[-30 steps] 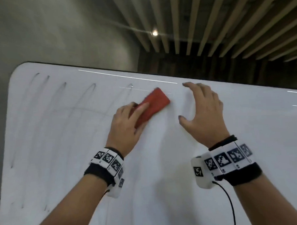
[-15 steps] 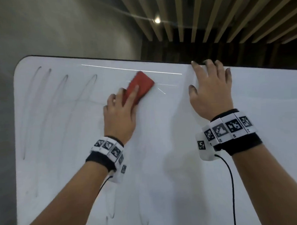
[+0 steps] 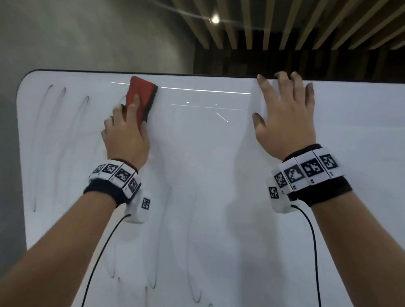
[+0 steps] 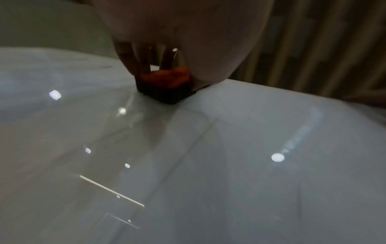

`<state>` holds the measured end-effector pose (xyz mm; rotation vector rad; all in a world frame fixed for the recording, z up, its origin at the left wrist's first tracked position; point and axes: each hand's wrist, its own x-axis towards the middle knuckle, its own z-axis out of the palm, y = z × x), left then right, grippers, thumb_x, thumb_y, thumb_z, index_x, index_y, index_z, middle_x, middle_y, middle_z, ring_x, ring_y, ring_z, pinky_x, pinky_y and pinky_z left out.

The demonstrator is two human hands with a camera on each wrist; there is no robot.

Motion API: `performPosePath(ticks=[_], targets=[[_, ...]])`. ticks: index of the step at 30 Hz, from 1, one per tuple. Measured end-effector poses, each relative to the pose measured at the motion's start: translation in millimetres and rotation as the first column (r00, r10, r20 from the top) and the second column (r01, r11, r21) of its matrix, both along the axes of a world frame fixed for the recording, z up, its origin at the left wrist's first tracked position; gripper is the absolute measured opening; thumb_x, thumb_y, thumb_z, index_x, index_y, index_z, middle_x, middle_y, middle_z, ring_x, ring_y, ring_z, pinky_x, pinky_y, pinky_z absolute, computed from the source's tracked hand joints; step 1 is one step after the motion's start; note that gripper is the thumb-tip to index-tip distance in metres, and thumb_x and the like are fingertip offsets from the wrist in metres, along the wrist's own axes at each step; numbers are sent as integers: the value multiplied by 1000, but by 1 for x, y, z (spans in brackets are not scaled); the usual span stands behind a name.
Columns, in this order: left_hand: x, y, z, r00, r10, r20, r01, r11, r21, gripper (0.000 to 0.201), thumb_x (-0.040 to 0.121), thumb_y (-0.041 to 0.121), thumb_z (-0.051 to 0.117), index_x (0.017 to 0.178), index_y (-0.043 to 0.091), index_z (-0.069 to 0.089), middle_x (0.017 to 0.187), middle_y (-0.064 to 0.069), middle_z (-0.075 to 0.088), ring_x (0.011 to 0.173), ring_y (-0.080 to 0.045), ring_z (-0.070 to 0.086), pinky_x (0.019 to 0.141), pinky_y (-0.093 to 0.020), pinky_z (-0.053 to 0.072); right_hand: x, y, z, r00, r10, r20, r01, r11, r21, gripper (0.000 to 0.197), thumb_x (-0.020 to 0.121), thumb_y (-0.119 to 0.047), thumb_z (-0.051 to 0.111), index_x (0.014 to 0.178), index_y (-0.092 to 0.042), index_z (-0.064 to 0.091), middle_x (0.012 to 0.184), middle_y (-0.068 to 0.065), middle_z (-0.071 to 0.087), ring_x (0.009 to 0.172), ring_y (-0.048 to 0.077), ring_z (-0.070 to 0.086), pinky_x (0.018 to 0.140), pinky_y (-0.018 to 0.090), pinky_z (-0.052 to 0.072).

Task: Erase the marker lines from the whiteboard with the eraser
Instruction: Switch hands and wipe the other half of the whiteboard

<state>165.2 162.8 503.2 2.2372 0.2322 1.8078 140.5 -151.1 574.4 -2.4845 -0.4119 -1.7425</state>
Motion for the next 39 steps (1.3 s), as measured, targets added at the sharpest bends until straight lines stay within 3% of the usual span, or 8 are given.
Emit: performPosePath(ticks=[5, 10, 13, 17, 22, 27, 34, 39], targets=[[-14, -58, -89, 997, -71, -6, 68, 920, 385, 63, 88, 14, 59, 149, 25, 44, 139, -21, 51, 111, -42, 54, 83, -49, 48, 2, 2, -2, 1000, 4, 1, -4, 1000, 19, 69, 96, -36, 54, 159, -23, 29, 161, 16, 29, 154, 38, 16, 126, 57, 7], [-36, -49, -164, 963, -56, -265, 264, 416, 870, 65, 88, 14, 55, 149, 35, 43, 142, -10, 53, 120, -35, 54, 89, -42, 52, 4, 4, -4, 1000, 9, 16, -10, 1000, 29, 70, 95, -37, 56, 159, -21, 30, 160, 16, 30, 153, 39, 17, 125, 58, 8], [-15, -11, -107, 989, -53, -142, 145, 595, 791, 63, 91, 13, 57, 149, 31, 42, 140, -16, 53, 113, -39, 55, 84, -45, 50, 5, 3, -4, 1000, 11, 22, -11, 999, 33, 71, 95, -38, 55, 159, -21, 29, 160, 16, 29, 154, 39, 16, 125, 58, 6], [-4, 24, -35, 999, 42, -19, -37, 975, 220, 55, 97, 19, 55, 150, 22, 40, 142, -23, 49, 107, -45, 54, 81, -54, 51, 6, 5, -5, 1000, 4, 27, -5, 999, 38, 71, 95, -39, 55, 159, -20, 30, 160, 17, 29, 154, 40, 16, 125, 59, 7], [-8, -15, -69, 999, -31, 20, 23, 942, 334, 57, 92, 16, 60, 147, 23, 43, 139, -22, 52, 109, -43, 55, 81, -49, 48, 5, 8, -5, 1000, -10, -5, 10, 999, 35, 76, 95, -45, 55, 160, -20, 26, 162, 18, 26, 155, 41, 12, 125, 60, 5], [-25, -25, -128, 978, -93, -185, 206, 503, 839, 61, 90, 16, 63, 147, 27, 46, 137, -15, 54, 111, -36, 55, 79, -42, 51, 3, 13, -7, 1000, -16, -1, 16, 999, 52, 81, 92, -53, 58, 159, -19, 27, 162, 20, 25, 155, 42, 11, 124, 62, 5], [-10, 16, -39, 1000, -5, -26, 12, 960, 280, 50, 98, 30, 56, 146, 21, 48, 136, -18, 54, 99, -41, 55, 76, -49, 51, 2, 15, -6, 1000, -10, -14, 11, 997, 81, 84, 88, -53, 62, 158, -21, 29, 160, 17, 26, 155, 40, 12, 124, 62, 7], [-13, -14, -48, 985, -170, -40, 161, 793, 587, 44, 100, 34, 54, 144, 24, 55, 131, -15, 59, 99, -36, 56, 79, -43, 49, -4, 42, 4, 1000, -27, -14, 29, 988, 154, 80, 85, -51, 68, 153, -20, 37, 155, 20, 35, 151, 45, 19, 122, 65, 10]])
